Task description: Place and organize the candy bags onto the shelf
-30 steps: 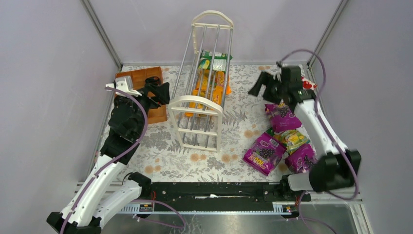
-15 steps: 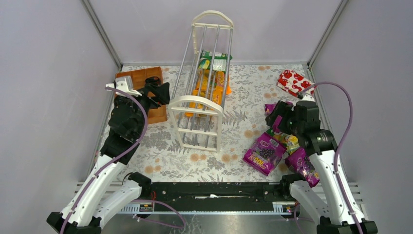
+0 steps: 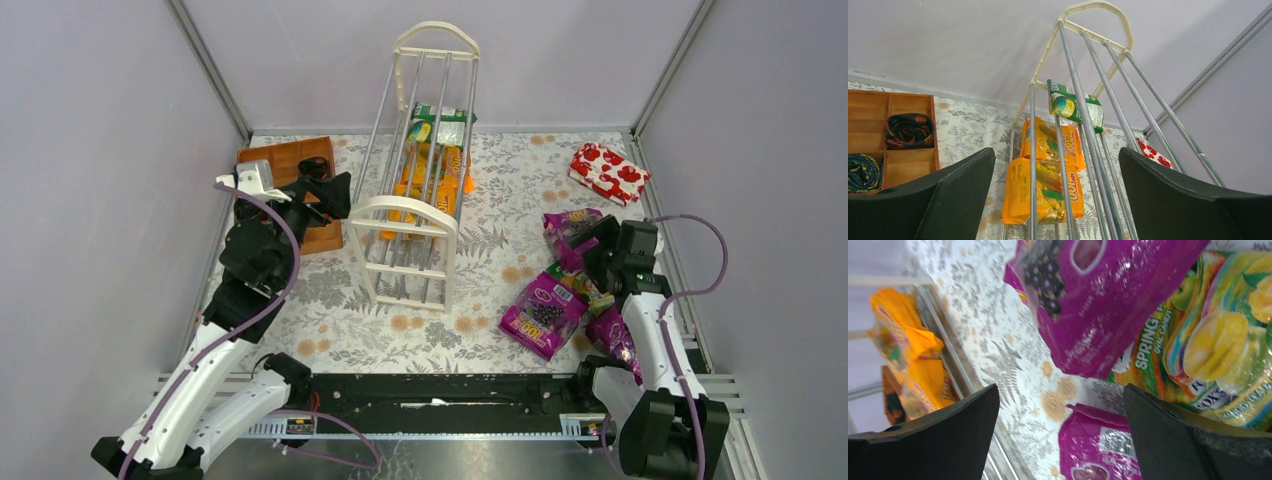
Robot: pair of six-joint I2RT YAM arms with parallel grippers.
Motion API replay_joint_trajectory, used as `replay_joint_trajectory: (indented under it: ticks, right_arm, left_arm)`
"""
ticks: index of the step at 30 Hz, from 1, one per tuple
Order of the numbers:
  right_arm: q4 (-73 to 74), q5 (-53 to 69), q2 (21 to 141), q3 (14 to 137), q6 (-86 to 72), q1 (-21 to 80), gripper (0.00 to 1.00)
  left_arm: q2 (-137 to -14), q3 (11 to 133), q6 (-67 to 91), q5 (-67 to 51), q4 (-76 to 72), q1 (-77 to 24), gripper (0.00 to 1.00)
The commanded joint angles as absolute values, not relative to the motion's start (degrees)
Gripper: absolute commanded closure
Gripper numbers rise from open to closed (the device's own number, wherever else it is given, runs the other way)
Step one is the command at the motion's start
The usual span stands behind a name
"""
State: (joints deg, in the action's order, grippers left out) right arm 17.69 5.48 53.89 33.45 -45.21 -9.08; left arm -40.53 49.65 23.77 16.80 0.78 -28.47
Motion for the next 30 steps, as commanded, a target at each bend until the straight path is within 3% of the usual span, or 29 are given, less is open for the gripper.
replay_joint_trajectory:
  ticks: [1,7,19,30]
  right_arm:
    - [9.2,4.7,53.5,32.9,-49.7,-12.0,0.00]
    - [6.3,8.0,59.7,33.8,-49.7,-17.8,0.00]
    - [-2.7,10.5,77.6,38.1,-43.8,-18.7,0.01]
    - [-0.5,15.2,88.2,45.3,-28.2,-13.2,0.24]
  left_arm:
    - [-39.6,50.5,22.5,17.9,-0.1,-29.2,0.01]
    - [-39.3,50.6,22.3,18.6,-0.1,-29.7,0.01]
    - [-39.2,50.6,22.1,19.1,-0.1,-29.7,0.01]
    - [-40.4,50.4,22.1,19.2,-0.1,-29.5,0.01]
